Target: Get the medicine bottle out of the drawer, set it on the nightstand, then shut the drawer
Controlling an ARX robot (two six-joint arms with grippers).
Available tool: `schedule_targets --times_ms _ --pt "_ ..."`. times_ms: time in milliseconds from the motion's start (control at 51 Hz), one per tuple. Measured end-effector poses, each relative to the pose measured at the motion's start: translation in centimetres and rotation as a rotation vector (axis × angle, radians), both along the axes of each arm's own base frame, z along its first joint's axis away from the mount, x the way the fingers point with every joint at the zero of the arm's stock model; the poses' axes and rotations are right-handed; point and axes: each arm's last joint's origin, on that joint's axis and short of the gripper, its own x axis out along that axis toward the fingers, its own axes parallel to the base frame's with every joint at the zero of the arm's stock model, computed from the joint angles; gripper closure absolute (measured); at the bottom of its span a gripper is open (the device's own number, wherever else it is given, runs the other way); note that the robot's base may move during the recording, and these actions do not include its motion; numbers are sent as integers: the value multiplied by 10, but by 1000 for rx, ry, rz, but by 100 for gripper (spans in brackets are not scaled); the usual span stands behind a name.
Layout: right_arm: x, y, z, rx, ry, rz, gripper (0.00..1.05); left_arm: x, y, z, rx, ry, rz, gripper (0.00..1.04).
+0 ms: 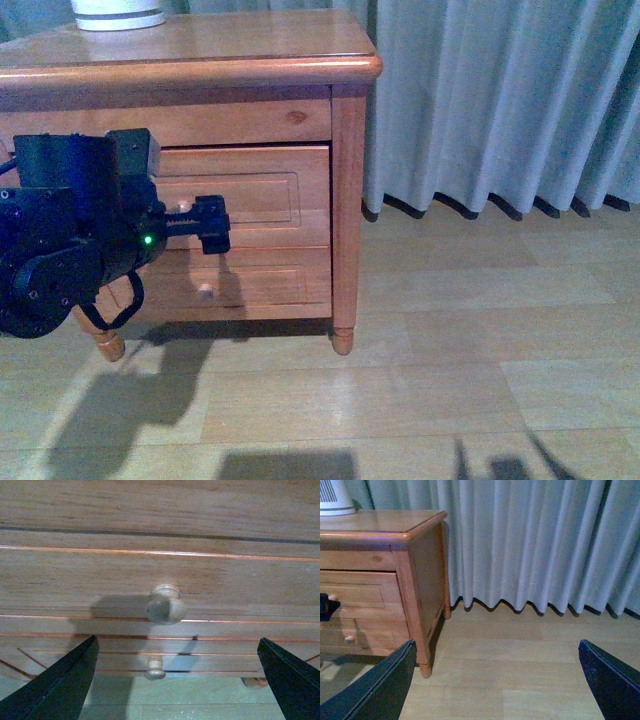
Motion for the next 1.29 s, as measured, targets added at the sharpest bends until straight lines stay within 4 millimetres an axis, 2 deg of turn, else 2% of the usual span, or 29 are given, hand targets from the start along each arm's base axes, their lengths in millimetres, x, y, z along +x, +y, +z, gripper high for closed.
schedule_targets --times_ms 510,902,1294 --pt "0 0 0 0 0 0 7 9 2 -3 -8 -38 -3 6" --pt "0 0 0 0 0 0 7 18 3 -16 -14 -73 12 6" --pt "0 0 0 0 0 0 7 22 3 -14 -13 -116 20 6"
